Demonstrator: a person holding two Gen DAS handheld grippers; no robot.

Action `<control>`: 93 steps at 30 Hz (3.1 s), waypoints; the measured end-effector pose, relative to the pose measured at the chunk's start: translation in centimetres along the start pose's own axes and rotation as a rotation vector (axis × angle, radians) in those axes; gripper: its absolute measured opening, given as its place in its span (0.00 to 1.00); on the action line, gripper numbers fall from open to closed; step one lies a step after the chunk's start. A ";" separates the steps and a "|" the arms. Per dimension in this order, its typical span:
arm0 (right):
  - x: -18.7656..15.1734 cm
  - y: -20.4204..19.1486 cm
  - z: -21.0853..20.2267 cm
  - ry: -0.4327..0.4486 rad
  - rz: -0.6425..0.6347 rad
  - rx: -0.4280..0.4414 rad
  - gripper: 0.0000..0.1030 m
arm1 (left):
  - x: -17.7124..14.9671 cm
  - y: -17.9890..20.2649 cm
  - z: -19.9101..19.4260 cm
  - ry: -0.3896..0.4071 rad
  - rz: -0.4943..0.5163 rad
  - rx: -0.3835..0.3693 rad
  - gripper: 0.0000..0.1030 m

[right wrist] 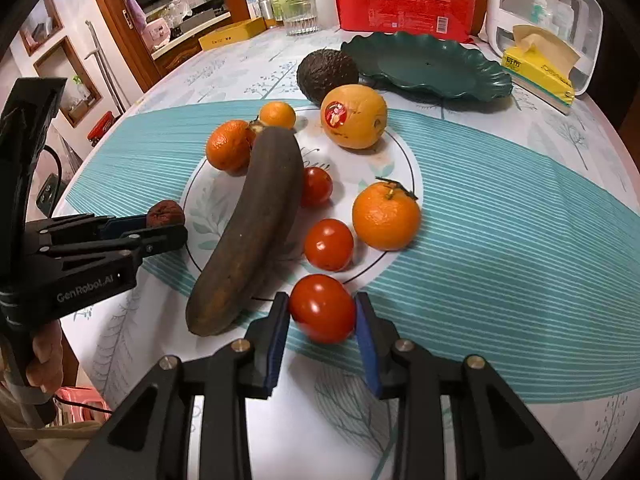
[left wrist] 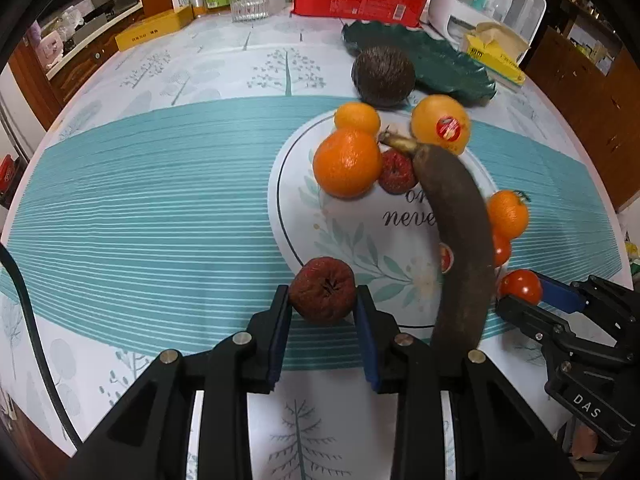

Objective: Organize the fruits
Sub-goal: 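Grasp the red apple with left gripper while right gripper grasps a red tomato, then place the apple on the green plate with left gripper while right gripper releases tomato there, then withdraw both open grippers back toward the white fruit plate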

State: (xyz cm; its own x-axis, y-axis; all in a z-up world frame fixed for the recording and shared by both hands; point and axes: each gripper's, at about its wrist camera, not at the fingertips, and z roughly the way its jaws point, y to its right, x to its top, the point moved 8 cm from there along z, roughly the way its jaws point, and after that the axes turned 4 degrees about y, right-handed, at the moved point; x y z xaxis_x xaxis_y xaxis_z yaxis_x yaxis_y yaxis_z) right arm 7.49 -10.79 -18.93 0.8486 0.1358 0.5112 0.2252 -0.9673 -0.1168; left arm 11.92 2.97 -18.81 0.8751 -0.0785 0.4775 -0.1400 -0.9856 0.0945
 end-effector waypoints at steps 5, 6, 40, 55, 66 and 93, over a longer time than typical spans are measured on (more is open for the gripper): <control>0.8 0.2 -2.3 0.049 -0.001 -0.006 0.32 | 1.7 0.9 -2.9 0.049 0.007 -0.039 0.29; 1.2 0.3 -2.8 0.061 -0.001 -0.007 0.32 | 2.6 1.4 -3.8 0.066 0.014 -0.051 0.29; 20.8 15.9 11.4 0.020 0.169 -0.075 0.32 | 24.7 9.8 16.6 -0.047 0.053 0.011 0.29; 20.7 16.4 9.2 0.026 0.222 -0.071 0.33 | 25.2 8.5 13.4 -0.005 0.035 0.014 0.78; 21.6 14.5 3.8 0.091 0.212 -0.067 0.51 | 26.5 7.2 5.0 0.144 0.032 -0.053 0.80; 13.9 4.2 -12.0 0.265 -0.011 -0.101 0.51 | 13.6 5.1 -13.2 0.336 0.078 -0.036 0.88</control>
State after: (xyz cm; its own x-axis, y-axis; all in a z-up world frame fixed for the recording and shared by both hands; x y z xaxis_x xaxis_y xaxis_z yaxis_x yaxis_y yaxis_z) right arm 14.53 -15.55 -2.10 0.6889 0.0986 0.7181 0.1739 -0.9842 -0.0317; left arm 16.95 -1.19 -0.33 0.6602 -0.0938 0.7452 -0.2220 -0.9722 0.0743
